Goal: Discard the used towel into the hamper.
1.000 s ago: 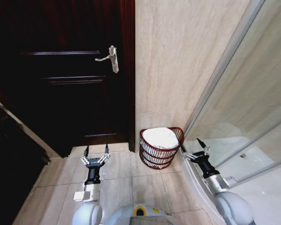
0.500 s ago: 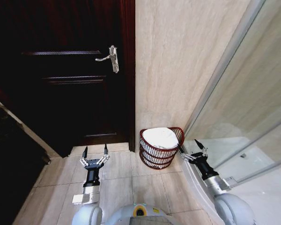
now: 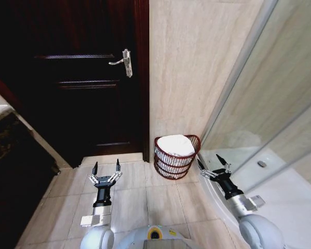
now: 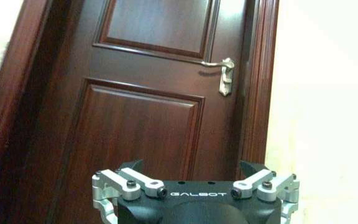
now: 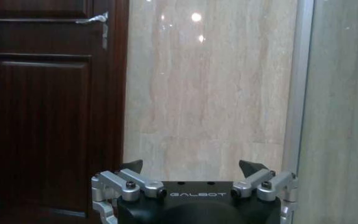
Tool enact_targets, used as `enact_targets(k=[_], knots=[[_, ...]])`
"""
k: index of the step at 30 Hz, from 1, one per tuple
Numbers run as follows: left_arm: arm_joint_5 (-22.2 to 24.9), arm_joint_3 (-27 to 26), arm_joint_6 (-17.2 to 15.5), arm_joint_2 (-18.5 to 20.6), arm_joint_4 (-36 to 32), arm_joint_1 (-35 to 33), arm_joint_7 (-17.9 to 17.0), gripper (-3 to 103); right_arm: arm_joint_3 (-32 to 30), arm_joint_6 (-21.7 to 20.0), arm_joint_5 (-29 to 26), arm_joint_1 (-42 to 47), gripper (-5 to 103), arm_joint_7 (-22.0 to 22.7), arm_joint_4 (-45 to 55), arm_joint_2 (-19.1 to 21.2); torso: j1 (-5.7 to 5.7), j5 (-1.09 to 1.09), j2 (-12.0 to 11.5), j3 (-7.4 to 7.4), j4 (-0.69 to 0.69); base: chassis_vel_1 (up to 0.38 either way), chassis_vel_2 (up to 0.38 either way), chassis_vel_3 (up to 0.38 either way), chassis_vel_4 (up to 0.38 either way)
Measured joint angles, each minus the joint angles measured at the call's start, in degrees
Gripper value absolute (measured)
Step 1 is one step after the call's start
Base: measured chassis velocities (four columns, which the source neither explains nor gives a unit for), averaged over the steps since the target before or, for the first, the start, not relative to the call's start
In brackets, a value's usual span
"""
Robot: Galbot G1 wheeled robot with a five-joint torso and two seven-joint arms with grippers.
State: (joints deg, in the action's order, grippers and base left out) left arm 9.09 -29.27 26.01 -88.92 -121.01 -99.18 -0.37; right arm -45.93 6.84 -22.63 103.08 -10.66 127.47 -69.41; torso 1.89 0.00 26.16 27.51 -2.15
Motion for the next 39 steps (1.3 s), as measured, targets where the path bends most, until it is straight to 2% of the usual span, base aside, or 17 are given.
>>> enact_targets(k=[11,17,39], knots=[[-0.07,0.03,1.07,0.18,-0.16,0.09,0.08,100,-0.23,0.06,-0.54,0.34,100,-0.03,0.90,-0.20,0.00,0.00,0.00,0.00,-0.02,0.159,-0.081,-0.084,0.153],[-0.09,0.03,1.75,0.30,0.11,0.04,0.28,100,-0.34,0.06,-0.54,0.68,100,-0.01,1.02,-0.31,0.00,0.00,0.00,0.00,0.02,0.112,-0.115,-0.103,0.129],[0.05,0.35,1.44,0.50,0.72,0.74,1.54,100,-0.77,0.22,-0.85,0.56,100,-0.03,0.42,-0.35,0.00,0.00,-0.01,0.00,0.00,0.115,-0.113,-0.119,0.117]])
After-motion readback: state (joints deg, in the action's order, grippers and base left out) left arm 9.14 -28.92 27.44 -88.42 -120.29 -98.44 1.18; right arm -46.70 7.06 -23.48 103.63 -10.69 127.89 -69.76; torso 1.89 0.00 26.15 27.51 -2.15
